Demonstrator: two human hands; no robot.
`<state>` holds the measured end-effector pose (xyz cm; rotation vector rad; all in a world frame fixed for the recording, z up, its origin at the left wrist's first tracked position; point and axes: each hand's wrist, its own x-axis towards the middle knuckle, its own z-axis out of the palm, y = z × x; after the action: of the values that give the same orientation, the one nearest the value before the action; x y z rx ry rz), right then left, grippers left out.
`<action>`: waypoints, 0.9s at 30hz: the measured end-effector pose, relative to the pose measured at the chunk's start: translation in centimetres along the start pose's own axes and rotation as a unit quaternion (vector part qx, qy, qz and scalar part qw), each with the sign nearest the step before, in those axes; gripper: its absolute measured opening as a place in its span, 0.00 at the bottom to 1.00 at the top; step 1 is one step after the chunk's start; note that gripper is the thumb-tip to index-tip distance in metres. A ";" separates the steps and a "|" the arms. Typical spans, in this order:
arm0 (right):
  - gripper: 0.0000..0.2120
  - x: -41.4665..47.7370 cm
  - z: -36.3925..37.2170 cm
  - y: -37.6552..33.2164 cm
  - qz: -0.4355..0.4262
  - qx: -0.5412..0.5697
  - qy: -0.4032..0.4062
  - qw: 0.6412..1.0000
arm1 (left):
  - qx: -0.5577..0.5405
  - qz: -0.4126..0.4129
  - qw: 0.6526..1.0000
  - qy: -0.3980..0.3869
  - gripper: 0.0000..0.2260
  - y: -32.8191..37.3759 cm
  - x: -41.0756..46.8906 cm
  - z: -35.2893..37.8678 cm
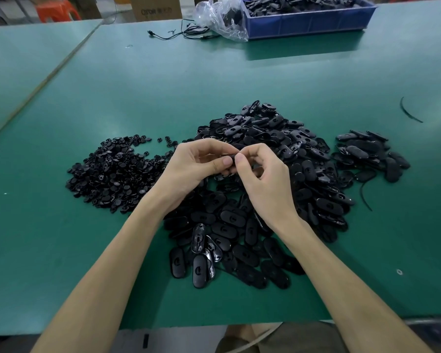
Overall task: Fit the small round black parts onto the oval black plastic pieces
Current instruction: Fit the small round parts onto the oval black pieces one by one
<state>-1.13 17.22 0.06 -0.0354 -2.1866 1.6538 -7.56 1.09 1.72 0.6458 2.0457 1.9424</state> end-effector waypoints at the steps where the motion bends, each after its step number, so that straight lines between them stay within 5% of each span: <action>1: 0.03 0.0 0.0 0.0 -0.001 -0.002 0.002 1.000 | 0.003 -0.001 1.000 0.001 0.09 0.0 -0.1 0.0; 27: 0.06 0.0 0.4 1.0 -0.030 -0.026 -0.016 0.999 | 0.123 -0.053 0.989 0.060 0.09 1.0 -0.5 1.2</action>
<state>-1.45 17.16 -0.93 0.0425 -2.2320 1.5770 -6.41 1.86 2.59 0.4672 2.3669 1.7236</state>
